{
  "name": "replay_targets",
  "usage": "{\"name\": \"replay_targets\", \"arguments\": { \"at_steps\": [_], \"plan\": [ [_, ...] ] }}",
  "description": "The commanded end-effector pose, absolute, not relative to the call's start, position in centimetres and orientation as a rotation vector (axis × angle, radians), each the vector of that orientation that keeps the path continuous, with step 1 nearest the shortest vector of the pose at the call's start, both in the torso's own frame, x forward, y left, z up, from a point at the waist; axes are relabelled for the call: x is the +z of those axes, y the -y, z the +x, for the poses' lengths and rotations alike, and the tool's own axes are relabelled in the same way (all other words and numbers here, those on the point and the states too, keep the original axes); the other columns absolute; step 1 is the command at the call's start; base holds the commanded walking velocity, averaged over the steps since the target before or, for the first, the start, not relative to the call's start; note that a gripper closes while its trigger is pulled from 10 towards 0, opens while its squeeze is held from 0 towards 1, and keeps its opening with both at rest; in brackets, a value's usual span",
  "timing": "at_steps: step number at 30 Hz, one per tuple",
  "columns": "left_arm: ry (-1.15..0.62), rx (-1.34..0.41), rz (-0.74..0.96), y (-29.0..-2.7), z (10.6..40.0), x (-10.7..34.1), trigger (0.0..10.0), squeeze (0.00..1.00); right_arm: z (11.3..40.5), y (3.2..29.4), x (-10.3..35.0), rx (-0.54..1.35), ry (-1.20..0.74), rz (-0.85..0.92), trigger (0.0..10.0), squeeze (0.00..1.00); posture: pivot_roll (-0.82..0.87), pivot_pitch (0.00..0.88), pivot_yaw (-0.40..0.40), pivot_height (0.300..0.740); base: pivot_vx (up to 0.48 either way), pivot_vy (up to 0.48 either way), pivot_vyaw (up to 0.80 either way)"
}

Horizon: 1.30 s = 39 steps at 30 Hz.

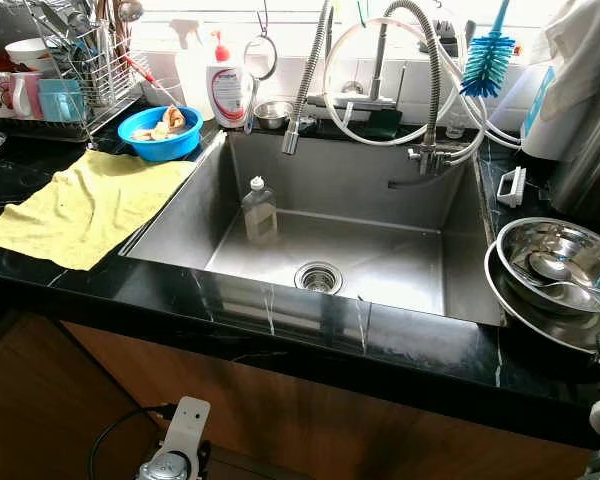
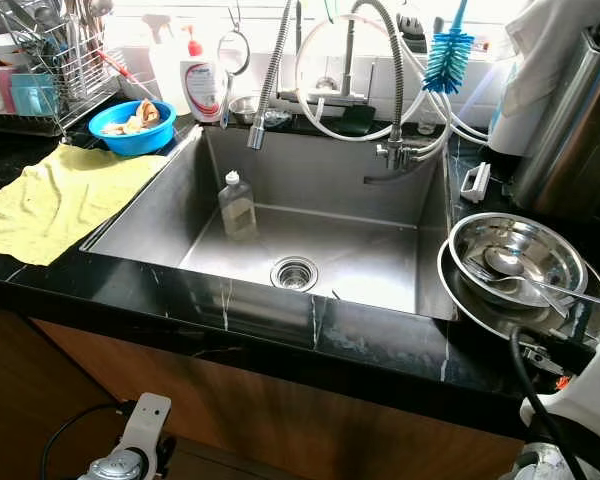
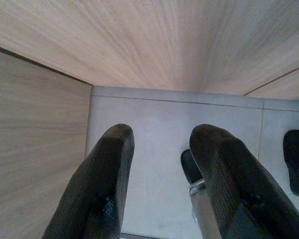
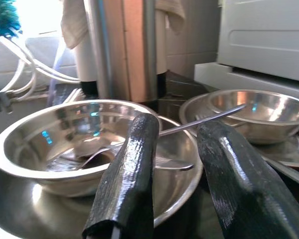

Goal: Kitchen organization

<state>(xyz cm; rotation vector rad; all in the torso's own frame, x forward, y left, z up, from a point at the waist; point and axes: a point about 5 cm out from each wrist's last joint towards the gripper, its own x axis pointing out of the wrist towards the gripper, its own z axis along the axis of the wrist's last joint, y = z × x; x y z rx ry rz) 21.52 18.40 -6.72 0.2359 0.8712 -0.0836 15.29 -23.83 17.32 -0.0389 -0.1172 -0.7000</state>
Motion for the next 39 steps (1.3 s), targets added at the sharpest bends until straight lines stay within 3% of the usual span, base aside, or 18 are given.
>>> {"name": "replay_targets", "arguments": {
  "at_steps": [1,39],
  "plan": [
    [-0.893,-0.082,0.255,-18.8,21.0,-7.0,10.0,0.00,15.7,23.9,17.8,-0.760,0.167,0.058,10.0,0.00,-0.19,0.000,0.034,0.740,0.000,0.000,0.00],
    [-0.892,-0.080,0.255,-18.9,21.0,-7.0,10.0,0.00,16.2,23.2,16.1,-0.734,0.051,0.121,10.0,0.00,-0.18,0.000,0.032,0.740,0.000,0.000,0.00]
  ]
}}
